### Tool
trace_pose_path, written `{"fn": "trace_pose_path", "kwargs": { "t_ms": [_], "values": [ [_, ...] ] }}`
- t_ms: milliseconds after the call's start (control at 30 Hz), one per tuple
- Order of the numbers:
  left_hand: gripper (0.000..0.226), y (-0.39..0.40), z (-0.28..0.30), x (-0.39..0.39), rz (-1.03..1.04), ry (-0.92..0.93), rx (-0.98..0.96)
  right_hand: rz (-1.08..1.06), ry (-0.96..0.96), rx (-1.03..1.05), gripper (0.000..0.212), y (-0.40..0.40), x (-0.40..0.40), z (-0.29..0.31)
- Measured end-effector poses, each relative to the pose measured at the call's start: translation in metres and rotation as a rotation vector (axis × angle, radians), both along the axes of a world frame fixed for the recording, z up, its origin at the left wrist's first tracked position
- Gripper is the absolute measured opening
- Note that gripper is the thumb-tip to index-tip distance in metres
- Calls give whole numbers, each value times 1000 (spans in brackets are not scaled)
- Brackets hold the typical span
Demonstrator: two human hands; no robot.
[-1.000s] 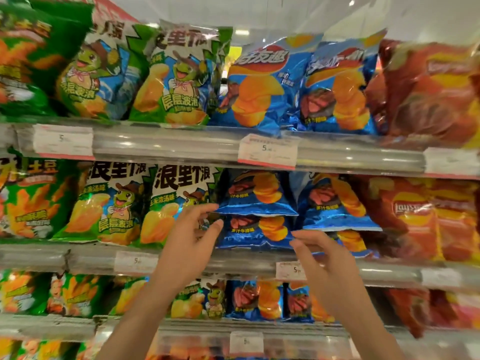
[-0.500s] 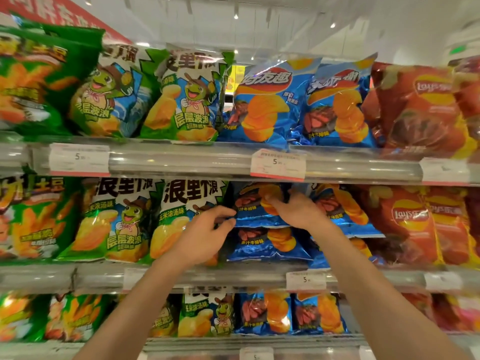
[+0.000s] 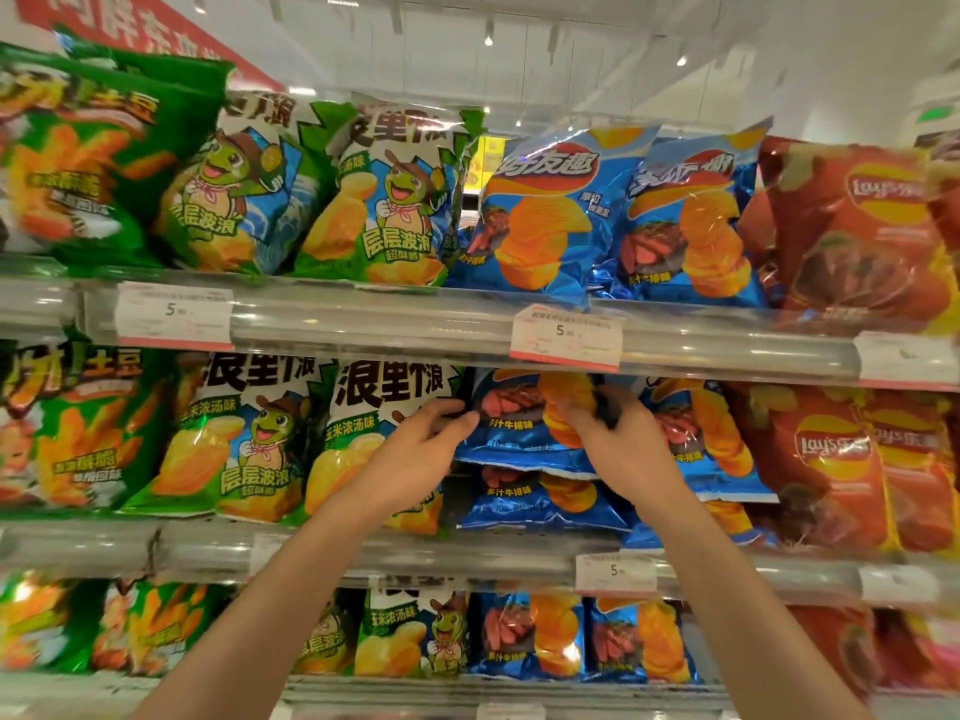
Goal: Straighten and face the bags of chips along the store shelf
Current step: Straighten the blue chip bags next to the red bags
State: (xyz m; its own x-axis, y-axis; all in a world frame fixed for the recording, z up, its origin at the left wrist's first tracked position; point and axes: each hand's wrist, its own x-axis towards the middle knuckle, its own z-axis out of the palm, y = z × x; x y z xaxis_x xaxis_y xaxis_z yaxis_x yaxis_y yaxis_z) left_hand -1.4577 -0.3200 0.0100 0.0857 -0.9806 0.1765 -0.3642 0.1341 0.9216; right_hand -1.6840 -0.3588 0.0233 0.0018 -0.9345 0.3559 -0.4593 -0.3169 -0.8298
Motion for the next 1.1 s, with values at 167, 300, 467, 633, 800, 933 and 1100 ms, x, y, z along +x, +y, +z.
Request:
{"fn": "trace_pose_path", "kwargs": {
  "t_ms": [167,300,467,633,800,933,1100],
  "values": [
    [62,-4,22,-20,-9,42,38,99,-143,67,53,10,-15,-14],
    [74,-7,20,-38,-128,6,-36,133,-128,94,63,18,-22,-22],
    [82,2,2,-32,-105,91,-113,149,-106,113,74,25,-22,-17],
    [85,28,1,-7,-28,30,-129,204,-24,118,77,30,3,-14],
    [92,54,-5,35,80,37,-151,204,24,109,60,26,17,-9],
    [91,64,-7,56,128,27,-159,17,281,87,73,-8,16,-16],
    [92,63,-11,63,155,33,-167,-21,623,321,107,-42,33,-29]
  ]
}}
